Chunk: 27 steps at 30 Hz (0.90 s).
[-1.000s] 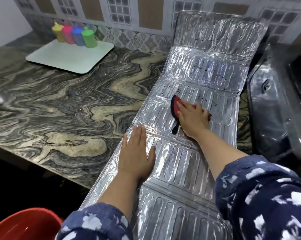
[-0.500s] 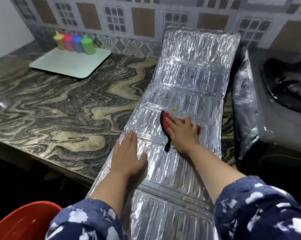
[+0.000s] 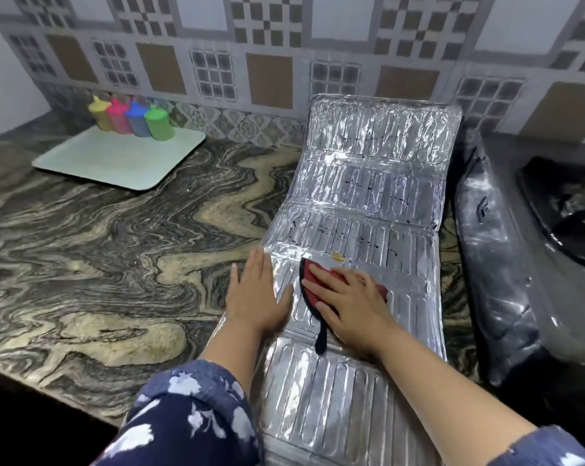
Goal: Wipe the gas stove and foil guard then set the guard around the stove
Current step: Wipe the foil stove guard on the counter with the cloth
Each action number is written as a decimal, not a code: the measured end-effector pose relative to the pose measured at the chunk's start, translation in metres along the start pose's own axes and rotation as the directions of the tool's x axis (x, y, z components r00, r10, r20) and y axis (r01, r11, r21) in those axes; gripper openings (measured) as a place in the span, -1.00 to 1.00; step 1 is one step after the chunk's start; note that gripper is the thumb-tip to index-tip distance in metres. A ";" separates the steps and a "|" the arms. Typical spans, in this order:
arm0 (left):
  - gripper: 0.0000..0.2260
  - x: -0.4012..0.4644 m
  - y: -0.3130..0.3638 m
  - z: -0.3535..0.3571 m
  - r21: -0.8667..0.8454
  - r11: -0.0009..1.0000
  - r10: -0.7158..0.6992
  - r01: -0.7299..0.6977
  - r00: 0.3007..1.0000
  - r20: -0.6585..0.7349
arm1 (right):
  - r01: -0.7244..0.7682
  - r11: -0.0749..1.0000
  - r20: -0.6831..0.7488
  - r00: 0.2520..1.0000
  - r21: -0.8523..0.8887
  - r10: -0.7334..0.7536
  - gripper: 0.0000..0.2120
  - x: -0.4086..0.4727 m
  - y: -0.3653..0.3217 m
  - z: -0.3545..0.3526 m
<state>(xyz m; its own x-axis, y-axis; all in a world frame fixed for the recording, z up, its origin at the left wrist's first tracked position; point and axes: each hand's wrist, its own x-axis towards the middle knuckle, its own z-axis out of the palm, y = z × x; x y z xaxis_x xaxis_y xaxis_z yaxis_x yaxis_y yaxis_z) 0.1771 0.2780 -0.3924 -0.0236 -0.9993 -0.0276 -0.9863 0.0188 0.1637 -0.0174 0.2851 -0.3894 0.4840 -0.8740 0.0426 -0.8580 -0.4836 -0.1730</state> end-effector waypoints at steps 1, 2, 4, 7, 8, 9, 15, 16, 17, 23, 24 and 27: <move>-0.32 0.001 -0.002 0.004 0.009 1.000 0.007 -0.007 1.000 -0.004 | 0.011 1.000 -0.001 1.000 -0.003 -0.011 -0.56 0.009 -0.001 0.001; -0.33 0.000 -0.003 0.007 0.012 1.000 0.009 -0.009 1.000 -0.018 | 0.020 1.000 -0.005 1.000 -0.011 -0.020 -0.57 0.018 -0.002 0.002; -0.33 0.000 -0.004 0.012 0.019 1.000 0.013 -0.012 0.999 -0.045 | 0.025 1.000 -0.011 1.000 -0.016 -0.025 -0.56 0.038 -0.004 0.003; -0.32 0.000 -0.004 0.014 0.024 1.000 0.011 -0.010 0.998 -0.066 | 0.015 1.000 -0.027 1.000 -0.019 -0.015 -0.56 0.071 -0.005 0.005; -0.31 0.000 -0.004 0.014 0.026 1.000 0.011 -0.009 0.997 -0.075 | 0.008 0.999 -0.028 1.000 -0.032 -0.009 -0.56 0.082 -0.003 0.005; -0.31 0.000 -0.004 0.014 0.026 1.000 0.011 -0.009 0.997 -0.079 | -0.003 0.999 -0.024 1.000 -0.039 0.002 -0.56 0.093 0.000 0.006; -0.30 -0.002 -0.004 0.014 -0.002 1.000 0.004 -0.004 0.996 -0.091 | -0.125 0.992 -0.029 0.992 0.011 0.125 -0.55 0.133 0.034 0.004; -0.30 -0.002 -0.004 0.015 -0.012 1.000 0.000 -0.001 0.996 -0.093 | -0.154 0.988 -0.036 0.987 0.027 0.154 -0.55 0.135 0.039 0.004; -0.30 -0.002 -0.003 0.015 -0.019 1.000 -0.004 0.002 0.996 -0.094 | -0.183 0.982 -0.044 0.982 0.037 0.184 -0.55 0.136 0.041 0.004; -0.31 -0.001 -0.004 0.017 -0.020 1.000 -0.019 0.018 0.997 -0.071 | -0.377 0.926 -0.052 0.925 0.028 0.378 -0.50 0.114 0.034 0.003; -0.31 -0.002 -0.004 0.017 -0.019 1.000 -0.014 0.013 0.998 -0.060 | -0.406 0.914 -0.031 0.913 0.021 0.406 -0.49 0.107 0.032 0.003; -0.29 0.002 -0.007 0.011 -0.032 0.999 -0.013 0.013 1.000 0.011 | -0.399 0.917 -0.027 0.916 0.016 0.400 -0.48 0.088 0.024 -0.002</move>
<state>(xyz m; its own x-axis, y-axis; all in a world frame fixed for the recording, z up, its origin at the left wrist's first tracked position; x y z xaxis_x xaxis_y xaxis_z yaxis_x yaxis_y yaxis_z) 0.1819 0.2761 -0.4042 -0.0128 -0.9991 -0.0409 -0.9807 0.0046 0.1953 0.0041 0.1964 -0.3881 0.0960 -0.9954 -0.0037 -0.9770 -0.0935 -0.1917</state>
